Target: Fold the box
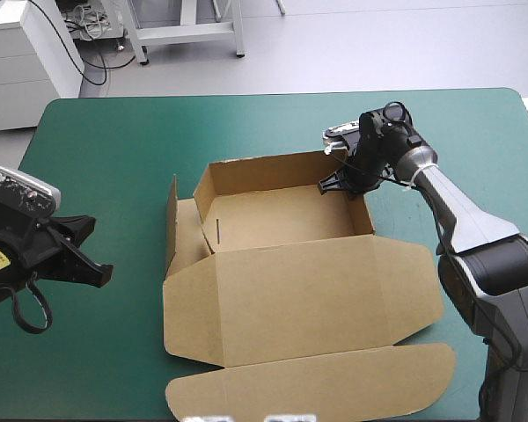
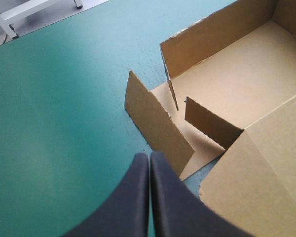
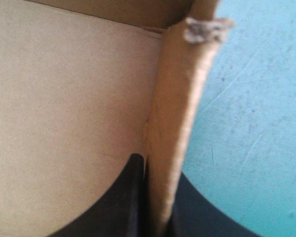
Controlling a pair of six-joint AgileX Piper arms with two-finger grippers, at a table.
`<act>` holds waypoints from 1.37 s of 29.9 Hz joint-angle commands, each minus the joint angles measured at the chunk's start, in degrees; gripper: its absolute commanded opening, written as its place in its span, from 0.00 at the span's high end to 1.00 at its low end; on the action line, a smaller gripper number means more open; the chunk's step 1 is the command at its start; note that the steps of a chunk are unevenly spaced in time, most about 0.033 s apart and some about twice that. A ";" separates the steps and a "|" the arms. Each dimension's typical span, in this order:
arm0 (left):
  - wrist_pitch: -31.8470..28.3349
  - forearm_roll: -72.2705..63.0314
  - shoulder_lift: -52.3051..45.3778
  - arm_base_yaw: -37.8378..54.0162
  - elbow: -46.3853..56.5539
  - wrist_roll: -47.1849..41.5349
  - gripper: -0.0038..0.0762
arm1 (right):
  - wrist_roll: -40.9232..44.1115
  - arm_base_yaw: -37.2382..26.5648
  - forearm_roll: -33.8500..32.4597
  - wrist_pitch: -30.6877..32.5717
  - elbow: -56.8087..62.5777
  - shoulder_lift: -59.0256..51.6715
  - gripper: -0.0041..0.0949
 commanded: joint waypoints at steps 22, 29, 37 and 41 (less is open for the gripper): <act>-3.16 -1.13 -0.15 0.03 -1.61 -0.18 0.96 | -0.05 -0.05 -4.22 -0.91 -3.19 -7.50 0.98; -2.95 -0.99 -0.15 0.03 -1.61 -0.18 0.96 | -5.02 -1.27 -4.67 -0.91 -3.92 -15.09 0.98; -3.93 -0.99 -0.15 0.03 -1.61 -0.18 0.96 | -13.24 -10.51 9.62 -0.91 -3.92 -24.01 0.98; -5.12 -0.99 -0.15 0.03 -1.61 -0.18 0.96 | -17.18 -17.30 18.69 -0.91 -3.92 -27.69 0.98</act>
